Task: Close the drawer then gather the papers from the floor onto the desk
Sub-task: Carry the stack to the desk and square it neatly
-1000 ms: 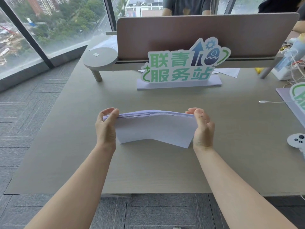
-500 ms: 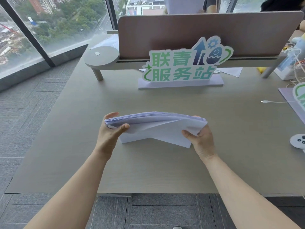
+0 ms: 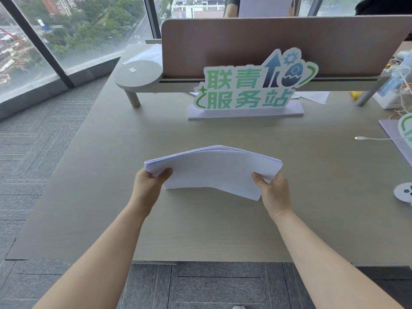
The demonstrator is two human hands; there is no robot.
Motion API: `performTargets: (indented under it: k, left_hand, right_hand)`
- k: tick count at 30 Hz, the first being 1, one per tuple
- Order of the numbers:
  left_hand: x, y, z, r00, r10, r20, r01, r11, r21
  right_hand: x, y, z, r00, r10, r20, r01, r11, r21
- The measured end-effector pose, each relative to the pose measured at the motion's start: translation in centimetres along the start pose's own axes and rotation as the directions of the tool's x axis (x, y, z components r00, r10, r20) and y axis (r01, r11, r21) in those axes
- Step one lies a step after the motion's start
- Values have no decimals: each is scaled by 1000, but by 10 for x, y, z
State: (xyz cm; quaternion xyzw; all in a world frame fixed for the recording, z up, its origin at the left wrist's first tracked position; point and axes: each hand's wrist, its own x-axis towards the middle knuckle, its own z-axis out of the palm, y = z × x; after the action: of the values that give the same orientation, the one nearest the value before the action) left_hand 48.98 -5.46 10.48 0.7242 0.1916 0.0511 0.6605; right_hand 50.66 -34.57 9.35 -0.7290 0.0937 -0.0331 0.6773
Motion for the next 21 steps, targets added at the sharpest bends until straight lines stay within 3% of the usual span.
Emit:
performTargets:
  k: [8, 15, 21]
  left_hand:
    - [-2, 14, 3, 991, 104, -80, -116, 979, -170]
    - [-17, -24, 1, 996, -84, 12, 85, 992, -95]
    - [-17, -18, 1, 998, -61, -28, 58, 992, -111]
  right_hand:
    - [5, -16, 0, 994, -98, -47, 100, 993, 54]
    - [-5, 20, -3, 998, 53, 22, -52, 997, -54]
    - [-4, 17, -3, 998, 64, -18, -64, 998, 6]
